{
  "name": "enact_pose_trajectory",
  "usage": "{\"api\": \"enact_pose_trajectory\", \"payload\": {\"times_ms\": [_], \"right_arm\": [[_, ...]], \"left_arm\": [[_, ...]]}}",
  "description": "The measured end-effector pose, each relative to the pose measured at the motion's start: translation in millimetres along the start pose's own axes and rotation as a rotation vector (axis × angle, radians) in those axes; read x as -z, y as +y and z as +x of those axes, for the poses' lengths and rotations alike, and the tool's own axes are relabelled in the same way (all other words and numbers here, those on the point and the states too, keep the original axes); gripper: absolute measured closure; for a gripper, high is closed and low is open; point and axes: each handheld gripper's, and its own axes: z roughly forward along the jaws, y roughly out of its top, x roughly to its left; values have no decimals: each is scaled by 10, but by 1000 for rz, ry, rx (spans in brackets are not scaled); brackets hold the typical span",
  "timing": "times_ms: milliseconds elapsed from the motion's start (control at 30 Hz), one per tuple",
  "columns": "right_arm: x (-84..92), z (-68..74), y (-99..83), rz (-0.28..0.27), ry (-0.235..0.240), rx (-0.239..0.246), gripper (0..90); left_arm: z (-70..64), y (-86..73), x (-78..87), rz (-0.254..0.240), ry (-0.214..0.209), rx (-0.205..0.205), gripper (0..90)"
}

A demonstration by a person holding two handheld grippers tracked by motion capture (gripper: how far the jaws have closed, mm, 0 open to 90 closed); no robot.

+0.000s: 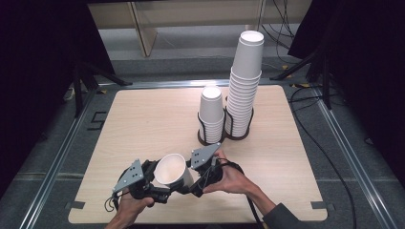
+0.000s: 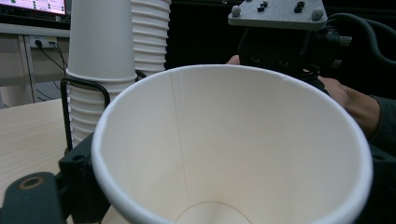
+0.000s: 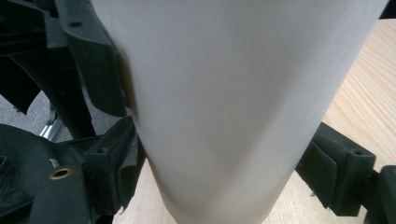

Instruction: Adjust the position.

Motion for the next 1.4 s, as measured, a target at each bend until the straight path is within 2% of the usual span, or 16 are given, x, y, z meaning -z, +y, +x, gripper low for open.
{"api": "enact_pose_trajectory", "payload": {"times_ms": [100, 200, 333, 367, 400, 433, 500, 567, 667, 700, 733, 767, 1033, 1067, 1233, 1400], "right_arm": [[-5, -8, -6, -6, 2, 0, 209], [-8, -28, -25, -5, 9, -23, 195], [48, -57, -81, 22, -19, -74, 163], [73, -64, -99, 19, -30, -90, 162], [106, -78, -117, 17, -43, -102, 162], [144, -87, -138, 23, -56, -115, 162], [230, -85, -186, 35, -107, -142, 169], [328, -84, -250, 45, -155, -159, 173], [442, -82, -342, 71, -246, -188, 180], [486, -79, -378, 72, -277, -204, 182], [513, -76, -396, 70, -290, -220, 186], [543, -74, -416, 65, -305, -231, 188], [711, -62, -515, 65, -392, -263, 205], [734, -45, -548, 75, -408, -273, 206], [768, -27, -603, 95, -437, -263, 209], [814, 2, -667, 80, -455, -302, 207]], "left_arm": [[0, 1, 0, 0, -1, -2, 127], [2, 4, 2, 6, 4, -9, 130], [30, 29, 30, -3, 26, -17, 130], [54, 42, 50, 8, 61, -22, 130], [54, 42, 50, 8, 61, -22, 130], [95, 51, 63, 28, 107, -20, 130], [119, 50, 71, 33, 129, -17, 130], [209, 59, 97, 59, 207, -31, 130], [278, 62, 115, 70, 241, -29, 129], [345, 58, 128, 72, 276, -37, 129], [345, 58, 128, 72, 276, -37, 129], [407, 60, 140, 81, 311, -47, 129], [601, 64, 137, 94, 389, -62, 128], [620, 71, 139, 112, 401, -63, 128], [742, 73, 113, 113, 445, -63, 129], [912, 87, 88, 112, 491, -55, 128]]}}
